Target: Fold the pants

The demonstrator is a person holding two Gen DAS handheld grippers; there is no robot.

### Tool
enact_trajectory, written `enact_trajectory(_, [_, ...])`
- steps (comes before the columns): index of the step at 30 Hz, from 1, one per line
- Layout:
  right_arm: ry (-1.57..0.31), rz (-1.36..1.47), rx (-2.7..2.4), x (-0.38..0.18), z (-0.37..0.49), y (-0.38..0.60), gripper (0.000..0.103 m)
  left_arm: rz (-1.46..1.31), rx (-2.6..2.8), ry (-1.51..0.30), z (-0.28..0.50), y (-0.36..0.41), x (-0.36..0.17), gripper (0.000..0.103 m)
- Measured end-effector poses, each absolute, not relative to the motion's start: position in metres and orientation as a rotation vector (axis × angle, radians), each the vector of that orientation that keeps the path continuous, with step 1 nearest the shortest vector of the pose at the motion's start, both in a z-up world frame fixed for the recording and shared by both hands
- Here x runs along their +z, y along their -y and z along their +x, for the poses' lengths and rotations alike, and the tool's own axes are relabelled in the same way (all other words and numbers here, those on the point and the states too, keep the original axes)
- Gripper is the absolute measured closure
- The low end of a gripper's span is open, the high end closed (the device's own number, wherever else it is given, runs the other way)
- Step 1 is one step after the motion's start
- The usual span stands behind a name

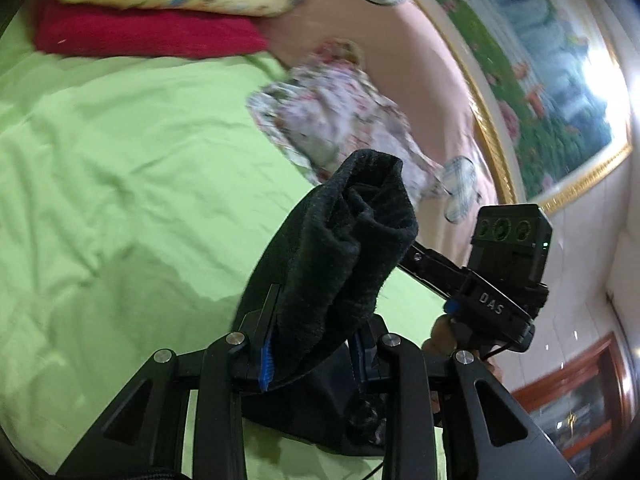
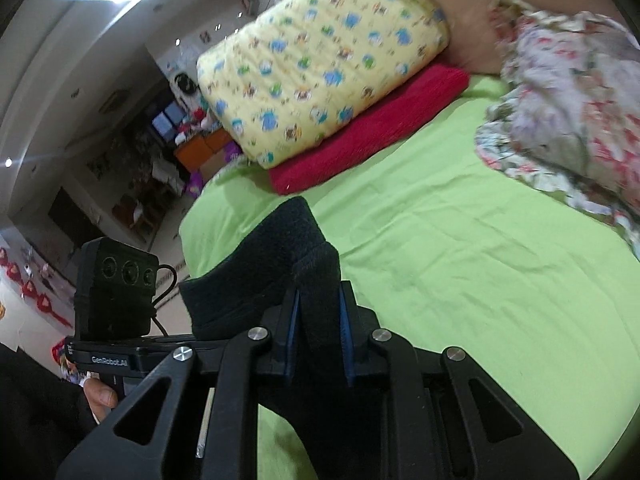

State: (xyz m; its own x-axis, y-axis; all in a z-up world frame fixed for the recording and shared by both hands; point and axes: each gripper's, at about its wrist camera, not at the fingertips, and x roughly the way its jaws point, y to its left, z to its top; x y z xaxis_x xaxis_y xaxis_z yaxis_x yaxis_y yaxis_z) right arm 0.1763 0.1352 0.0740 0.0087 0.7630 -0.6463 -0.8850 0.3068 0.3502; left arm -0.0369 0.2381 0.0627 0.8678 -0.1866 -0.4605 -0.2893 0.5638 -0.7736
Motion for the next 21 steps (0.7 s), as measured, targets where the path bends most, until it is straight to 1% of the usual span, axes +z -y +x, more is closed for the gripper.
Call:
enact_trajectory(12, [-0.786,-0.005,1.236,0.092,0.169,-0.03,0.084,-0.861,-0.08,-0.609,0.0,-0.149,0.098,0.075])
enact_trajectory(21, [-0.728,0.112,1.162,0.091,0.161,0.051,0.084,-0.774,-0.194,-0.685,0.025,-0.079,0.105,0.075])
